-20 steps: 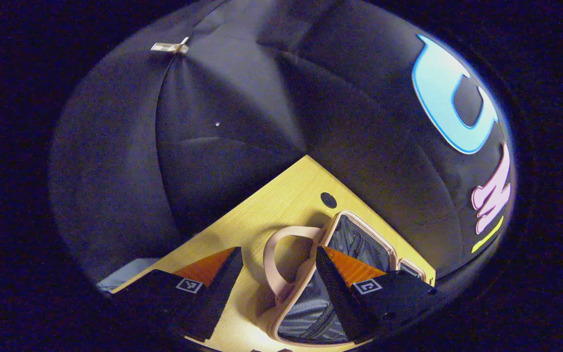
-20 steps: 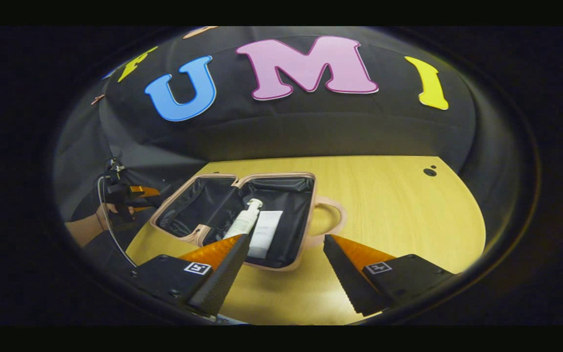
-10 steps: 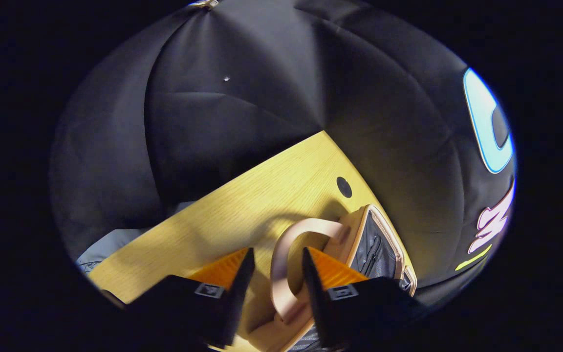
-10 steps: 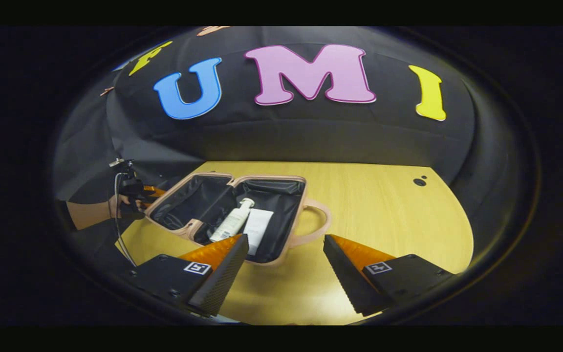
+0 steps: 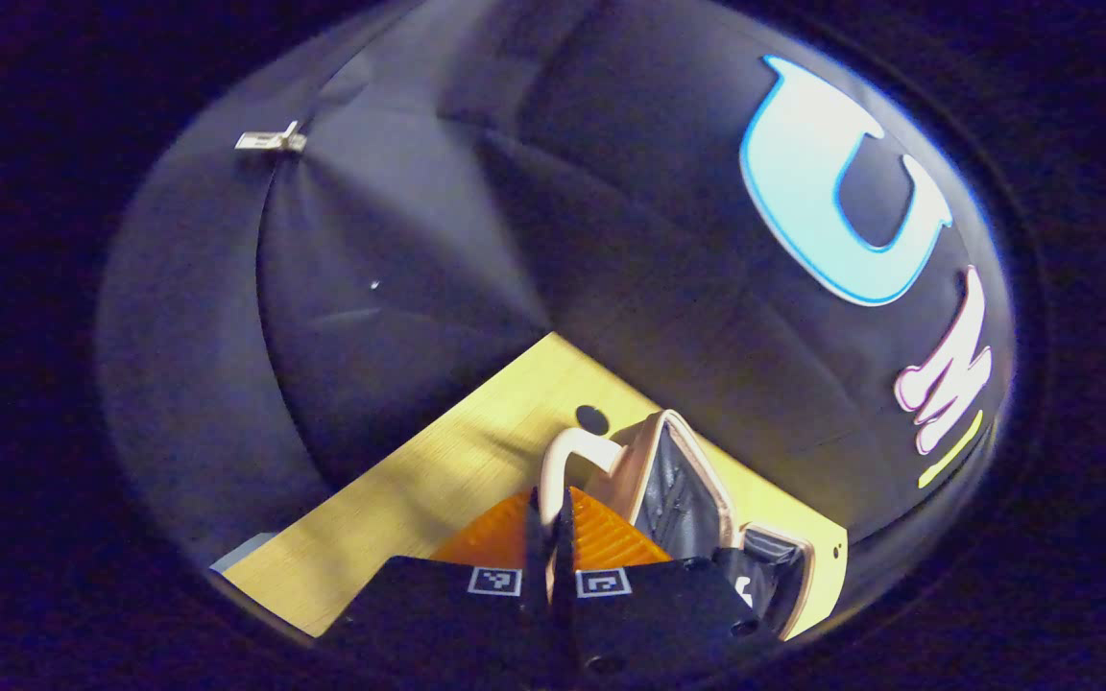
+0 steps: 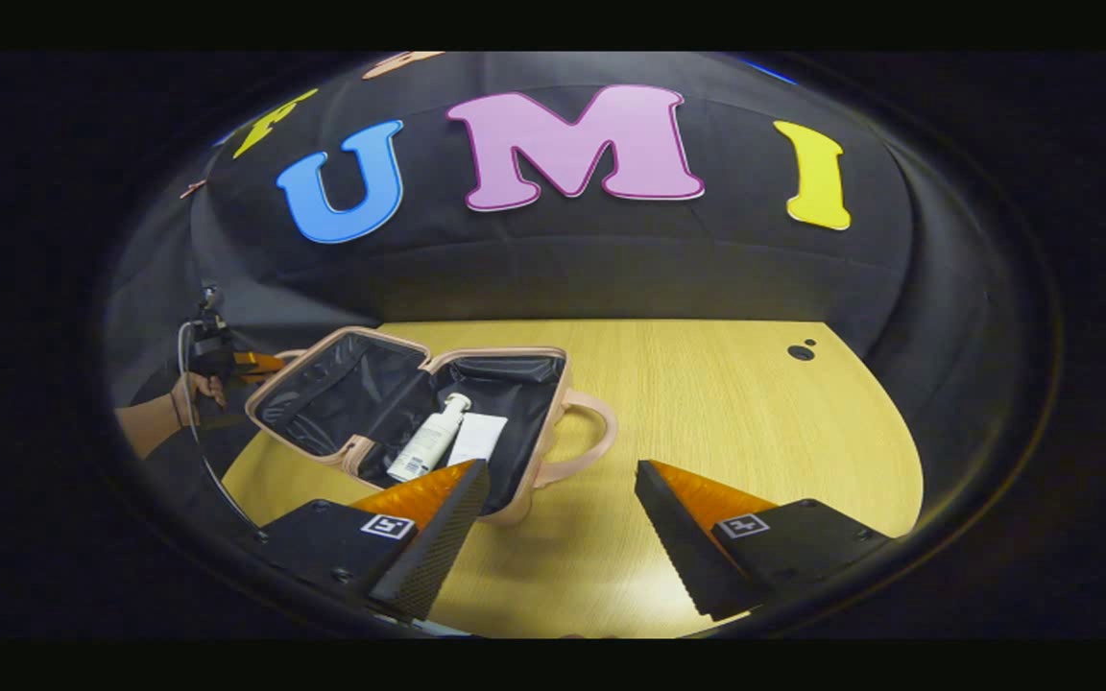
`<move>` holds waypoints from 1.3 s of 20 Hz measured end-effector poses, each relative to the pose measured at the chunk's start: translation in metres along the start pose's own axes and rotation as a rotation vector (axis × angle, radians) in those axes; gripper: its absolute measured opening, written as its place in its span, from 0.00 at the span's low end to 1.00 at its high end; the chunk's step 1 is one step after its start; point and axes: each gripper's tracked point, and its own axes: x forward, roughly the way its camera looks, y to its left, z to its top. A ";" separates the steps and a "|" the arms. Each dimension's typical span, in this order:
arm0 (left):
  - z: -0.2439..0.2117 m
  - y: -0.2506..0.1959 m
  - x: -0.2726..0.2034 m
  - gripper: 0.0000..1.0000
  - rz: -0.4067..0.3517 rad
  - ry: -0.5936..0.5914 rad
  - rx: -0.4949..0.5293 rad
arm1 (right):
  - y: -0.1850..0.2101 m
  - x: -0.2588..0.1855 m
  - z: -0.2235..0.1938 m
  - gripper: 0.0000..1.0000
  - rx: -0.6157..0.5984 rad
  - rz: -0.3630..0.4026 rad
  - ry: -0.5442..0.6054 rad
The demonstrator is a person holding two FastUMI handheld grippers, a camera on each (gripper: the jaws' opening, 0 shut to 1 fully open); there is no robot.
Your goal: First open the suitcase, pack the skin care products into it, and then close the suitcase.
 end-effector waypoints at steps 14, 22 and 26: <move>-0.158 -0.360 -0.098 0.06 -0.407 -0.009 0.172 | -0.081 -0.034 0.075 0.98 -0.015 0.045 -0.154; -0.298 -0.395 -0.019 0.06 -0.266 0.142 0.378 | -0.116 -0.062 0.091 0.97 -0.001 0.007 -0.215; -0.326 -0.397 -0.003 0.07 -0.218 0.187 0.469 | -0.118 -0.080 0.098 0.97 0.023 -0.018 -0.254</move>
